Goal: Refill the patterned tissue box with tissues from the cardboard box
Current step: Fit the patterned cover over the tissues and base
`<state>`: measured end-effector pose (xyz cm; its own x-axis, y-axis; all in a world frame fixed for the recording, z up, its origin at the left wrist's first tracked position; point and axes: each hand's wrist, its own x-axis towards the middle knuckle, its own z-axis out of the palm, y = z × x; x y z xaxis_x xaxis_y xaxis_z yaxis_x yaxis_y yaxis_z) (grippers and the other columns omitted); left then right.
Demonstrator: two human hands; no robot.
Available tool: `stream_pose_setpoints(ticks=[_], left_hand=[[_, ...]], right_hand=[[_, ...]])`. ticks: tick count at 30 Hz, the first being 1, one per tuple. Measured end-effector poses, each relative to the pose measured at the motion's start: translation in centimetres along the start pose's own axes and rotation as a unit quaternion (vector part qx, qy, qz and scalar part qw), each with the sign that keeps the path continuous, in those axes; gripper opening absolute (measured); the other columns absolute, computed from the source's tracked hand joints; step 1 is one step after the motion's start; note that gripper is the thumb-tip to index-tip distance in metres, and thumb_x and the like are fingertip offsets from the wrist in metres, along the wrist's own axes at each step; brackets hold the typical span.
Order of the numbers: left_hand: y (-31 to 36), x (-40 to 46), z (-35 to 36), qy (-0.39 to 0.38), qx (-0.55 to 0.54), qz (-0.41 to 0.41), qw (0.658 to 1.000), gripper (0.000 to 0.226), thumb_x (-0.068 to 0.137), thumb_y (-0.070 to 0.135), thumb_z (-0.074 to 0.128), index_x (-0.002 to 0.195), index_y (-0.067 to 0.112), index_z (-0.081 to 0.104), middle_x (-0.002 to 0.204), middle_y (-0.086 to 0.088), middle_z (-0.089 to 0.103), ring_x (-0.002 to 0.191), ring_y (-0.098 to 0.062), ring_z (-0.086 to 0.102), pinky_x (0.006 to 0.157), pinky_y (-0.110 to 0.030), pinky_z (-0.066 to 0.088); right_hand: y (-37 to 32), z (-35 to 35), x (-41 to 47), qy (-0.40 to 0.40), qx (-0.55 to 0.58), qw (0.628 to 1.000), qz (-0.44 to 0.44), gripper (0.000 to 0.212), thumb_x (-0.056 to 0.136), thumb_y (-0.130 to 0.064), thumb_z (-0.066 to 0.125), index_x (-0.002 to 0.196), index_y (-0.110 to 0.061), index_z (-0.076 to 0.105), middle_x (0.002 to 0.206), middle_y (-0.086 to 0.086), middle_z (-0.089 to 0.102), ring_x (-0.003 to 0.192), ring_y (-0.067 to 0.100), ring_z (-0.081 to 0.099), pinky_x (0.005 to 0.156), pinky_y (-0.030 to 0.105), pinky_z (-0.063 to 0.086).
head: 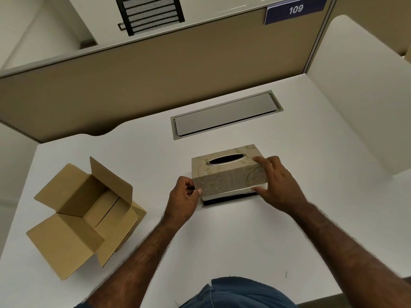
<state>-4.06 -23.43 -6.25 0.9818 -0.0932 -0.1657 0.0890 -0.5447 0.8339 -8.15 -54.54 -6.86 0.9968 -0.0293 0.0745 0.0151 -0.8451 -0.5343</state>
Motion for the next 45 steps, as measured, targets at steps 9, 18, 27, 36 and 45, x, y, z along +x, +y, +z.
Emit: stream_pose_setpoints(ticks=[9, 18, 27, 36, 45], left_hand=[[-0.4, -0.4, 0.3, -0.001, 0.021, 0.003, 1.000, 0.026, 0.096, 0.024, 0.071, 0.096, 0.033, 0.048, 0.105, 0.007, 0.073, 0.095, -0.008, 0.072, 0.074, -0.020, 0.057], [-0.4, -0.5, 0.4, -0.003, 0.027, 0.001, 1.000, 0.022, 0.097, 0.021, 0.071, 0.100, 0.023, 0.049, 0.107, 0.001, 0.073, 0.096, -0.014, 0.073, 0.075, -0.022, 0.058], [-1.3, -1.2, 0.7, -0.025, 0.062, -0.005, 0.998, 0.026, 0.096, 0.020, 0.072, 0.095, 0.028, 0.048, 0.100, 0.009, 0.070, 0.089, -0.007, 0.070, 0.064, -0.009, 0.052], [-2.5, -1.8, 0.9, -0.035, 0.091, -0.001, 0.995, 0.031, 0.092, 0.013, 0.074, 0.087, 0.029, 0.048, 0.084, 0.012, 0.066, 0.078, -0.002, 0.064, 0.063, -0.005, 0.047], [-2.5, -2.4, 0.8, -0.039, 0.061, -0.020, 0.997, 0.026, 0.090, 0.024, 0.079, 0.104, 0.028, 0.057, 0.105, 0.008, 0.071, 0.102, -0.014, 0.070, 0.080, -0.016, 0.056]], right_hand=[[0.1, 1.2, -0.9, 0.026, -0.007, 1.000, 0.014, 0.097, 0.078, -0.033, 0.094, 0.157, -0.029, 0.039, 0.136, 0.008, 0.053, 0.101, 0.031, 0.068, 0.074, 0.039, 0.063], [0.1, 1.8, -1.0, 0.046, -0.037, 0.998, 0.010, 0.093, 0.076, -0.033, 0.094, 0.154, -0.021, 0.044, 0.131, 0.012, 0.057, 0.094, 0.033, 0.069, 0.068, 0.041, 0.063], [1.1, 3.0, -1.9, 0.059, -0.049, 0.997, 0.006, 0.093, 0.072, -0.047, 0.095, 0.150, -0.026, 0.049, 0.140, 0.009, 0.053, 0.098, 0.033, 0.069, 0.075, 0.041, 0.061], [0.8, 3.6, -3.1, 0.073, -0.039, 0.997, 0.002, 0.082, 0.076, -0.054, 0.091, 0.143, -0.022, 0.056, 0.161, 0.013, 0.047, 0.128, 0.037, 0.061, 0.101, 0.047, 0.056], [0.2, 3.5, -2.9, 0.075, -0.059, 0.994, -0.046, 0.081, 0.090, -0.069, 0.073, 0.145, -0.011, 0.061, 0.167, 0.015, 0.047, 0.153, 0.033, 0.046, 0.122, 0.045, 0.041]])
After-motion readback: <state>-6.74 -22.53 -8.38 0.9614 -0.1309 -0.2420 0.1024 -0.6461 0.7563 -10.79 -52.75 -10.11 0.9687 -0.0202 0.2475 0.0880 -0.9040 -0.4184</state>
